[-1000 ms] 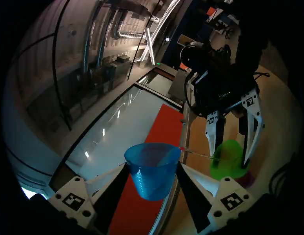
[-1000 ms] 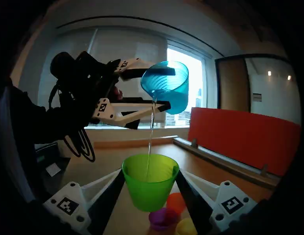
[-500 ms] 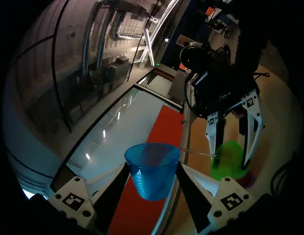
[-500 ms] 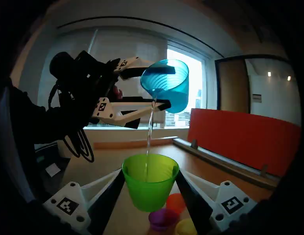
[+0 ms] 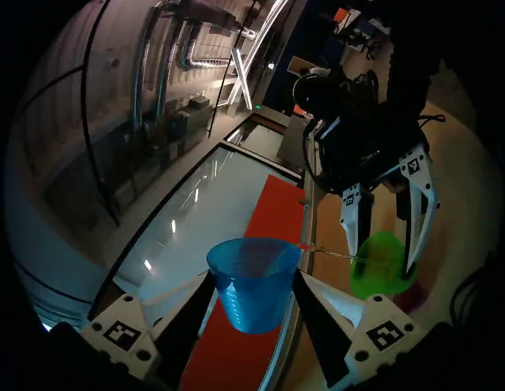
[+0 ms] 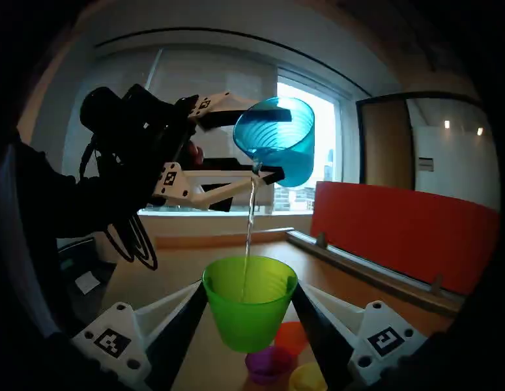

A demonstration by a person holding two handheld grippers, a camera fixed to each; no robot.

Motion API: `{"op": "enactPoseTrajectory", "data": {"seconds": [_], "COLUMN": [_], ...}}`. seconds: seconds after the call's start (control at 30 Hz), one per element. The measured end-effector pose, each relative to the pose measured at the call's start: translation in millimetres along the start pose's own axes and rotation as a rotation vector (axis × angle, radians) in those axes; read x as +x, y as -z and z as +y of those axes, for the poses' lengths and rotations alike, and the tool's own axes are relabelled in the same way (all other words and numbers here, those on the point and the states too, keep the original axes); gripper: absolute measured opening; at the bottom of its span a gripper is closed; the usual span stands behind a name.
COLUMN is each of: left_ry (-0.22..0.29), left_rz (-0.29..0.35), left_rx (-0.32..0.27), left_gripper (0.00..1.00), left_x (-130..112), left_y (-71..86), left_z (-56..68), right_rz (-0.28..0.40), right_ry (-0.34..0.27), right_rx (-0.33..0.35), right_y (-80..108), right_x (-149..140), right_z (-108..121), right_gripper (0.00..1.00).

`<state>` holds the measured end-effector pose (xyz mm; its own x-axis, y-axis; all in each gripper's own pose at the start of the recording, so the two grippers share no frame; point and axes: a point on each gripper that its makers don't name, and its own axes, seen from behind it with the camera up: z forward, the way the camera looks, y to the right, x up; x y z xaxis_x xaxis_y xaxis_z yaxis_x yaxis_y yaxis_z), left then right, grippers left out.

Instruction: Pour water

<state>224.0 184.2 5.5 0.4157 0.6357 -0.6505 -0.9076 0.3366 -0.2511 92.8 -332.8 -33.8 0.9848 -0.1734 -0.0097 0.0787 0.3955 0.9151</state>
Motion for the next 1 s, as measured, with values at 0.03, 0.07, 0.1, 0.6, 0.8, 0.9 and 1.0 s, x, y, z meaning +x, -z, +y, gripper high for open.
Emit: {"op": "enactPoseTrajectory", "data": {"seconds": [0.03, 0.07, 0.1, 0.6, 0.8, 0.9, 1.0], "left_ry": [-0.001, -0.003, -0.004, -0.037, -0.054, -0.06, -0.067], "left_rz": [0.001, 0.001, 0.002, -0.004, -0.008, -0.009, -0.011], "left_rx": [0.0, 0.0, 0.0, -0.004, -0.006, -0.004, -0.004], "left_gripper": [0.83, 0.83, 0.83, 0.83, 0.83, 0.83, 0.83], "left_x": [0.5, 1.1, 1.5, 1.3, 1.2, 1.1, 0.7], "left_y": [-0.3, -0.6, -1.0, -5.1, -6.3, -6.3, -6.2], "left_z": [0.1, 0.2, 0.4, 0.8, 1.4, 1.1, 0.8], "right_rz": [0.0, 0.0, 0.001, 0.002, 0.002, 0.003, 0.002], "right_ry": [0.0, 0.0, 0.0, 0.0, 0.0, 0.0, 0.0], "right_rx": [0.0, 0.0, 0.0, -0.001, -0.003, -0.002, -0.003], "right_y": [0.0, 0.0, 0.1, 2.0, 2.2, 2.5, 2.2], "right_x": [0.0, 0.1, 0.1, 0.0, 0.0, 0.2, 0.2], "right_z": [0.1, 0.3, 0.2, 0.1, 0.5, 0.2, 0.0], "right_gripper": [0.91, 0.9, 0.91, 0.91, 0.91, 0.9, 0.91]}}
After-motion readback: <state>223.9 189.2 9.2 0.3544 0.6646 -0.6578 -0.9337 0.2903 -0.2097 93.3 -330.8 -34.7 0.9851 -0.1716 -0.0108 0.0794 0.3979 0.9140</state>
